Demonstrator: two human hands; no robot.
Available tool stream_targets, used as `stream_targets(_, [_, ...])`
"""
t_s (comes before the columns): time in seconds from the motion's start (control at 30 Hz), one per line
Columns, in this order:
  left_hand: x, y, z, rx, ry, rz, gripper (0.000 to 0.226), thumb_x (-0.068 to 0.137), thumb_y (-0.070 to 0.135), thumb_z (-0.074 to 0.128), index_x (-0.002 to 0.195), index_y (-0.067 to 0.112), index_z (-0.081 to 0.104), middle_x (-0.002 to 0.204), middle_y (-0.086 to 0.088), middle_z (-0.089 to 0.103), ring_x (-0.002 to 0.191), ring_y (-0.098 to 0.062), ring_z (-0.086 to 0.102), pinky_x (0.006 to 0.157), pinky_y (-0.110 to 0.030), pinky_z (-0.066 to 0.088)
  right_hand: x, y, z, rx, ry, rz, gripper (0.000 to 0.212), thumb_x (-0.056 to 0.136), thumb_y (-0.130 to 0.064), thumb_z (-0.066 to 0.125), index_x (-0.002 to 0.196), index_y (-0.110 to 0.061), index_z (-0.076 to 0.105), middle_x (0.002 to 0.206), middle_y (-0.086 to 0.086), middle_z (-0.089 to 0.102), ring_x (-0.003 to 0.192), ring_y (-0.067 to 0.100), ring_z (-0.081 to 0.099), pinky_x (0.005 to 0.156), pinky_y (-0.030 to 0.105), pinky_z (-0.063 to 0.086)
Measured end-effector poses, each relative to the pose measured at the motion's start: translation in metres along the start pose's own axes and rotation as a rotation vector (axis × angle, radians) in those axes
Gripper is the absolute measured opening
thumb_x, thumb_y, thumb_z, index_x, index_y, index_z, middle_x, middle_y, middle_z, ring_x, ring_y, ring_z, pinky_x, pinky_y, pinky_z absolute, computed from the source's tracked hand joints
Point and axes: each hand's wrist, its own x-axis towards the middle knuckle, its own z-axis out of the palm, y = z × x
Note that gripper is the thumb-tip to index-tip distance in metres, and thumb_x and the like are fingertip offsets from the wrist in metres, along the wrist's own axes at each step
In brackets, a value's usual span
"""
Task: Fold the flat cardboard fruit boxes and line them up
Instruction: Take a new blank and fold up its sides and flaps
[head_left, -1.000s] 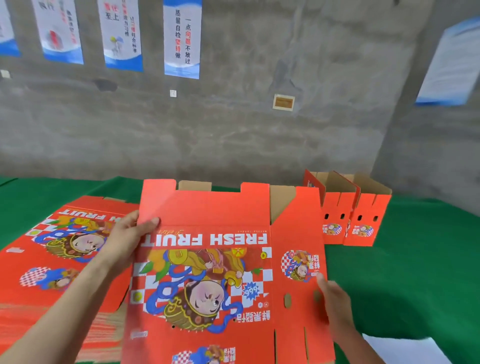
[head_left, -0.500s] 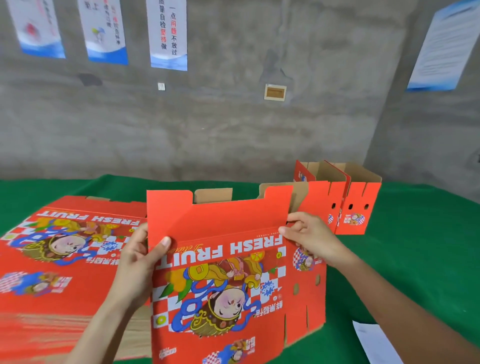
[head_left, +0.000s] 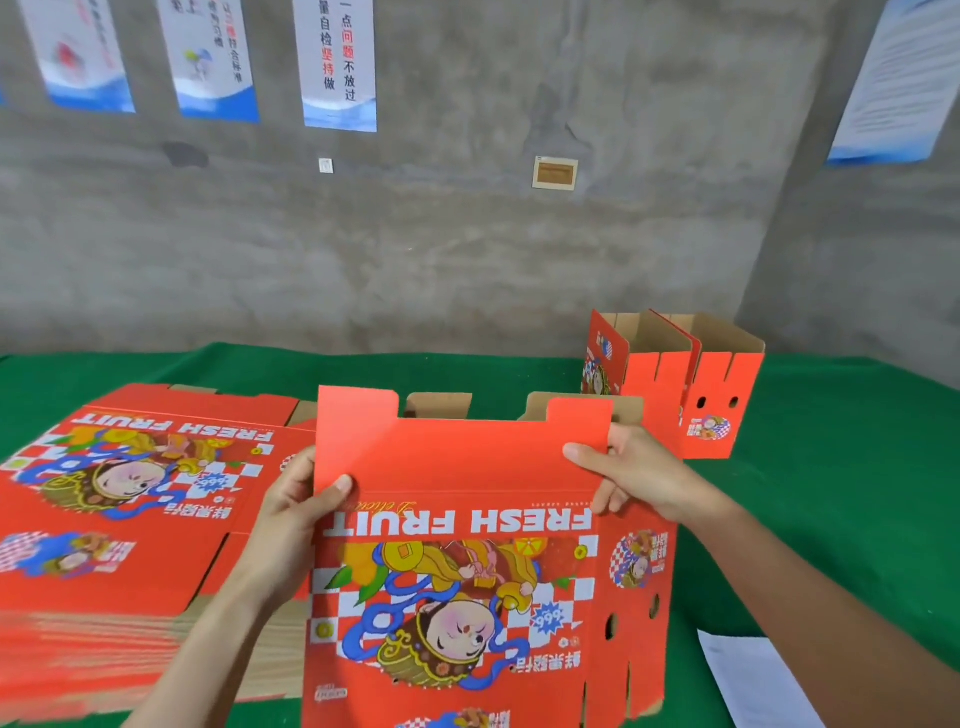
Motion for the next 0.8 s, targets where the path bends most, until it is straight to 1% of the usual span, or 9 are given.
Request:
stream_targets(0.1, [0.003, 0.008, 0.002, -0.034, -0.022, -0.132, 0.032, 0.09, 0.032, 0.045, 0.081, 0.025, 0.075, 0.085, -0.004, 0.072, 0.072, -0.008, 0.069, 0.062, -0.02, 0.055, -0.006, -0.001, -0.006, -0.019, 0.003, -0.036, 0.012, 0.09, -0.034, 0.062, 0.101, -0.032, 0.058, 0.084, -0.008, 0.072, 0.056, 0.021, 0.068, 0.045, 0.023, 0.049])
stream_targets(0.17, [0.006, 0.015, 0.006, -0.044, -0.043, -0.259, 0.059, 0.089, 0.06, 0.028, 0.09, 0.024, 0.075, 0.091, 0.0, 0.074, 0.082, -0.009, 0.071, 0.069, -0.028, 0.053, -0.009, 0.0, -0.008, -0.043, 0.025, -0.078, 0.013, 0.089, -0.033, 0.063, 0.101, -0.03, 0.06, 0.073, -0.011, 0.071, 0.053, 0.016, 0.066, 0.045, 0.021, 0.047])
stream_targets(0.23, [0.01, 0.022, 0.008, 0.033, -0.017, -0.309, 0.068, 0.086, 0.068, 0.025, 0.097, 0.022, 0.074, 0.094, -0.002, 0.075, 0.085, -0.015, 0.071, 0.07, -0.03, 0.051, -0.014, -0.001, -0.008, -0.047, 0.033, -0.123, 0.011, 0.09, -0.031, 0.063, 0.1, -0.032, 0.059, 0.063, -0.014, 0.069, 0.049, 0.008, 0.063, 0.045, 0.017, 0.045])
stream_targets(0.3, [0.014, 0.029, 0.01, 0.158, -0.003, -0.301, 0.044, 0.094, 0.048, 0.044, 0.105, 0.016, 0.072, 0.1, -0.009, 0.073, 0.085, -0.02, 0.069, 0.071, -0.03, 0.052, -0.019, -0.001, -0.009, -0.026, 0.07, -0.153, 0.01, 0.089, -0.031, 0.064, 0.097, -0.03, 0.059, 0.055, -0.012, 0.065, 0.046, 0.003, 0.059, 0.045, 0.015, 0.044])
stream_targets(0.37, [0.012, 0.035, 0.011, 0.295, -0.068, -0.288, 0.036, 0.075, 0.029, 0.065, 0.106, 0.011, 0.068, 0.108, -0.017, 0.069, 0.089, -0.027, 0.064, 0.074, -0.033, 0.049, -0.025, 0.0, -0.011, -0.011, 0.141, -0.158, 0.014, 0.086, -0.034, 0.066, 0.093, -0.024, 0.059, 0.05, -0.004, 0.062, 0.044, 0.001, 0.056, 0.046, 0.014, 0.042])
stream_targets(0.47, [0.006, 0.041, 0.013, 0.388, -0.192, -0.235, 0.023, 0.064, 0.017, 0.065, 0.087, 0.02, 0.069, 0.094, -0.011, 0.072, 0.083, -0.022, 0.065, 0.071, -0.035, 0.053, -0.036, 0.005, -0.012, 0.011, 0.217, -0.18, 0.01, 0.085, -0.032, 0.066, 0.086, -0.026, 0.058, 0.051, 0.003, 0.06, 0.042, -0.001, 0.052, 0.046, 0.011, 0.04])
stream_targets(0.6, [-0.004, 0.037, 0.022, 0.542, -0.229, -0.069, 0.02, 0.06, 0.007, 0.059, 0.062, 0.024, 0.069, 0.061, 0.008, 0.067, 0.058, 0.003, 0.058, 0.055, -0.015, 0.049, -0.055, 0.011, -0.012, 0.041, 0.273, -0.216, 0.011, 0.09, -0.022, 0.063, 0.08, -0.024, 0.06, 0.046, -0.005, 0.05, 0.042, 0.001, 0.05, 0.045, 0.01, 0.041])
stream_targets(0.7, [-0.003, 0.03, 0.034, 0.375, -0.085, -0.053, 0.025, 0.069, -0.001, 0.062, 0.053, 0.018, 0.065, 0.05, 0.001, 0.061, 0.047, -0.009, 0.058, 0.043, -0.023, 0.047, -0.064, 0.017, -0.019, -0.11, 0.33, -0.166, 0.035, 0.09, -0.031, 0.06, 0.073, -0.001, 0.051, 0.048, 0.0, 0.044, 0.044, 0.009, 0.045, 0.05, 0.025, 0.041])
stream_targets(0.8, [-0.002, 0.015, 0.044, 0.249, 0.157, 0.01, 0.049, 0.083, -0.016, 0.049, 0.054, 0.017, 0.071, 0.052, 0.0, 0.066, 0.044, -0.011, 0.061, 0.041, -0.02, 0.048, -0.071, 0.025, -0.024, -0.238, 0.406, -0.122, 0.046, 0.088, -0.038, 0.059, 0.071, 0.002, 0.044, 0.053, -0.001, 0.036, 0.045, 0.008, 0.034, 0.052, 0.033, 0.034])
